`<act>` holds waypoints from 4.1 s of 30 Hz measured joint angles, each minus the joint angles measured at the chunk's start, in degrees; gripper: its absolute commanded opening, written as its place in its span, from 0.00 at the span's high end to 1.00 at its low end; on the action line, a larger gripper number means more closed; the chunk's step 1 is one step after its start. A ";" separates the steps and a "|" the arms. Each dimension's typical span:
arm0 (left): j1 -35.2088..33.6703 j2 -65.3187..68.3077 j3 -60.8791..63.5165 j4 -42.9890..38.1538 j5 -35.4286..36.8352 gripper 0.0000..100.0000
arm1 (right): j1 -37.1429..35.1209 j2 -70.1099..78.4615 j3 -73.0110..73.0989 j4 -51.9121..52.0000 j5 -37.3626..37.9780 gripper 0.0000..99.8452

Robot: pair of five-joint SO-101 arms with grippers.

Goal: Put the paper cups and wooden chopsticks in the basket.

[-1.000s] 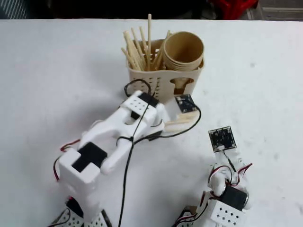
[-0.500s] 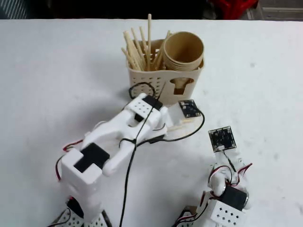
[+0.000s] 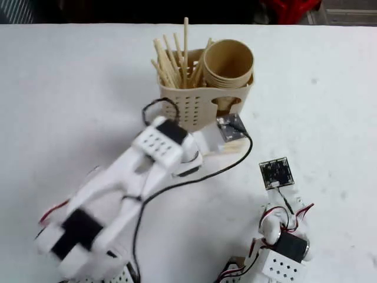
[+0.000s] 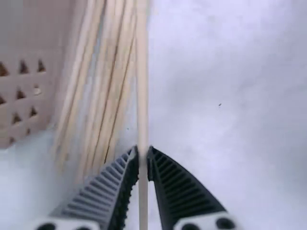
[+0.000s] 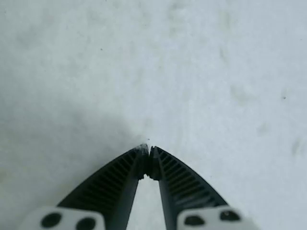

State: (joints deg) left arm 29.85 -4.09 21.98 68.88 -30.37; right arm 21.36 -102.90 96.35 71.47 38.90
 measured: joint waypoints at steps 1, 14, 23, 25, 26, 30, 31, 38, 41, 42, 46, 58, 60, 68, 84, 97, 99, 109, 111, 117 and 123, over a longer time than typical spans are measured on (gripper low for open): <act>0.00 -3.78 1.05 0.00 0.70 0.98 | 0.00 0.00 0.00 0.00 0.00 0.98; -3.87 -38.77 0.70 -13.71 12.31 0.98 | 0.00 0.00 0.00 0.00 0.00 0.98; -7.56 -39.30 -0.88 -38.33 24.26 0.94 | 0.00 0.00 0.00 0.00 0.00 0.98; -7.56 -39.30 -0.88 -41.05 26.46 0.94 | 0.00 0.00 0.00 0.00 0.00 0.98; -7.56 -39.30 -0.88 -41.93 27.43 0.94 | 0.00 0.00 0.00 0.00 0.00 0.98; -7.74 -36.66 -2.11 -45.01 29.27 0.94 | 0.00 0.00 0.00 0.00 0.00 0.98; -7.74 -35.34 -2.64 -45.63 29.36 0.94 | 0.00 0.00 0.00 0.00 0.00 0.98; -7.74 -24.62 -6.77 -46.51 29.54 0.94 | 0.00 0.00 0.00 0.00 0.00 0.98; -7.74 -23.65 -6.86 -46.51 29.54 0.94 | 0.00 0.00 0.00 0.00 0.00 0.98; -7.74 -23.65 -6.86 -46.51 29.54 0.94 | 0.00 0.00 0.00 0.00 0.00 0.98; -7.74 -23.56 -6.86 -42.73 29.54 0.94 | 0.00 0.00 0.00 0.00 0.00 0.98; -3.87 -23.03 -0.35 -4.75 5.71 0.94 | 0.00 0.00 0.00 0.00 0.00 0.98; -2.90 -23.03 4.75 -4.66 0.26 0.94 | 0.00 0.00 0.00 0.00 0.00 0.98; -2.46 -11.87 14.24 -13.89 -14.24 0.94 | 0.00 0.00 0.00 0.00 0.00 0.98; 4.92 9.05 0.00 -8.18 -22.95 0.94 | 0.00 0.00 0.00 0.00 0.00 0.98; 5.71 19.69 -4.22 -13.89 -23.03 0.94 | 0.35 0.26 0.00 0.18 0.09 0.98; 5.71 20.66 -5.71 -12.48 -23.03 0.94 | 0.35 0.26 0.00 0.18 0.09 0.98; 3.43 19.25 -6.68 -11.34 -18.37 0.94 | -0.18 -0.35 0.09 0.09 0.00 0.98; 3.16 15.47 -6.68 -9.41 -16.62 0.94 | -0.18 -0.18 0.09 0.09 0.00 0.98; 2.90 10.64 -6.68 -8.00 -13.45 0.92 | -0.09 0.00 0.09 0.09 0.00 0.98; 0.35 16.79 -6.68 -8.00 -13.45 0.89 | 0.00 0.00 0.09 0.09 0.00 0.98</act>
State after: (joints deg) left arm 30.20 12.70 15.30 60.88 -43.82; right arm 21.36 -102.90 96.44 71.56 38.90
